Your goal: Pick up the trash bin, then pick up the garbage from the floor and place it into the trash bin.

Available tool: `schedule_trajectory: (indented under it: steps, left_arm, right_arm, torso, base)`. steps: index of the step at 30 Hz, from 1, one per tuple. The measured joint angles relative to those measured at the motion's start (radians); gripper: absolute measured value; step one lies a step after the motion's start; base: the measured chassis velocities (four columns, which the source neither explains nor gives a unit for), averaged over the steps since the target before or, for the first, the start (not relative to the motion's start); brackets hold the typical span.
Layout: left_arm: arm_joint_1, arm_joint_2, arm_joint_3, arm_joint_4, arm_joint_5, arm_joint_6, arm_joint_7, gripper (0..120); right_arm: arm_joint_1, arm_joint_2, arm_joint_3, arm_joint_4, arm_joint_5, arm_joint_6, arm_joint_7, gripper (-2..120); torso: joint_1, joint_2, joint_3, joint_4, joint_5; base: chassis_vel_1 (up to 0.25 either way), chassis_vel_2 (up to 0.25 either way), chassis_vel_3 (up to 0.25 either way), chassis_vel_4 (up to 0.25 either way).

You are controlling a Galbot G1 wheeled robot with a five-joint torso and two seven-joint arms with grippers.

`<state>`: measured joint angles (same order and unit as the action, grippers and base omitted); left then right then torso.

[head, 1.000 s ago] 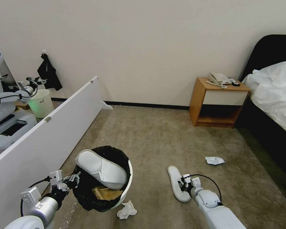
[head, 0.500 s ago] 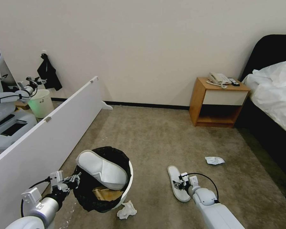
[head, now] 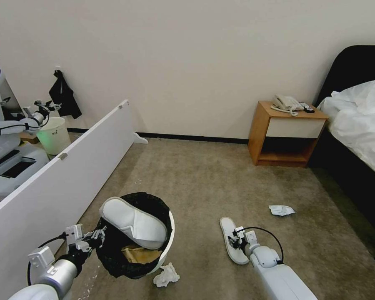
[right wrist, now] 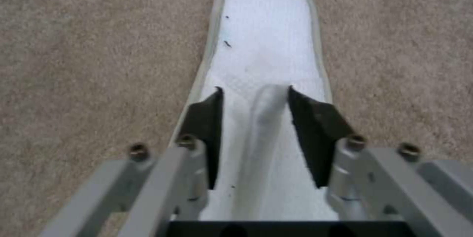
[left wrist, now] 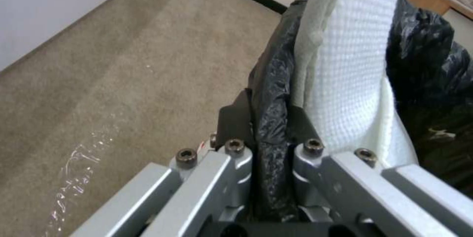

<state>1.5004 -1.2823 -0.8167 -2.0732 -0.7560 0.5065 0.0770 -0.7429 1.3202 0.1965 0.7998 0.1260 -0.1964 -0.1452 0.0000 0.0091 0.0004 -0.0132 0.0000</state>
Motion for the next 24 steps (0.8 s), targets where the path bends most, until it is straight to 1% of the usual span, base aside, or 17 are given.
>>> schedule_trajectory:
  steps: [1,2,3,5,6,7,8,18,21,23,24]
  left_arm:
    - [0.000,0.000,0.000,0.000,0.000,0.000,0.000,4]
    - [0.000,0.000,0.000,0.000,0.000,0.000,0.000,4]
    - [0.000,0.000,0.000,0.000,0.000,0.000,0.000,4]
    - [-0.001,0.000,0.000,0.000,0.001,0.000,0.000,4]
    - [-0.001,0.000,0.000,0.000,0.001,0.000,0.000,4]
    - [-0.001,0.000,0.000,0.000,0.001,0.000,0.000,4]
    - [-0.002,0.000,0.000,0.000,0.001,0.000,0.000,4]
    - [-0.001,0.000,-0.001,-0.001,0.001,0.000,0.000,4]
    - [0.000,0.001,-0.001,-0.001,0.001,0.000,0.000,4]
    - [0.000,0.003,0.000,-0.001,-0.001,0.000,0.000,4]
    - [0.000,0.003,0.000,-0.001,-0.001,0.000,0.000,4]
  right_arm:
    - [0.001,-0.001,0.001,-0.001,0.000,0.002,-0.001,26]
    - [0.001,-0.003,0.002,-0.001,0.000,0.004,-0.002,22]
    - [0.001,-0.003,0.002,-0.001,0.000,0.004,-0.002,22]
    - [0.002,-0.005,0.002,0.001,0.002,0.006,-0.003,10]
    - [0.002,-0.005,0.002,0.001,0.002,0.006,-0.003,10]
    - [0.001,-0.006,0.003,0.002,0.003,0.007,-0.003,7]
    - [0.002,-0.008,0.004,0.005,0.004,0.008,-0.005,1]
    - [-0.002,-0.012,0.014,0.010,0.006,0.014,-0.007,0]
    - [-0.009,-0.016,0.026,0.027,0.007,0.018,-0.008,0]
    - [-0.025,-0.028,0.043,0.078,0.027,0.018,-0.007,0]
    - [-0.025,-0.028,0.043,0.078,0.027,0.018,-0.007,0]
  torso:
    - [0.000,0.000,0.000,0.0000,0.0000]
    - [0.000,0.000,0.000,0.0000,-0.0001]
    - [0.000,0.000,0.000,0.0000,-0.0001]
    - [0.000,0.000,0.000,0.0000,0.0000]
    - [0.000,0.000,0.000,0.0000,0.0000]
    - [0.000,0.000,0.000,0.0000,0.0000]
    - [0.000,0.000,0.000,0.0000,0.0000]
    - [0.000,0.000,0.000,0.0000,0.0000]
    - [0.000,0.000,0.000,0.0001,0.0000]
    - [0.000,0.000,0.000,0.0002,0.0001]
    - [0.000,0.000,0.000,0.0002,0.0001]
  base:
    - [0.000,0.000,0.000,0.000]
    - [0.000,0.000,0.000,0.000]
    - [0.000,0.000,0.000,0.000]
    - [0.000,0.000,0.000,0.000]
    - [0.000,0.000,0.000,0.000]
    - [0.000,0.000,0.000,0.000]
    - [0.000,0.000,0.000,0.000]
    - [0.000,0.000,0.000,0.000]
    - [0.000,0.000,0.000,0.000]
    - [0.000,0.000,0.000,0.000]
    - [0.000,0.000,0.000,0.000]
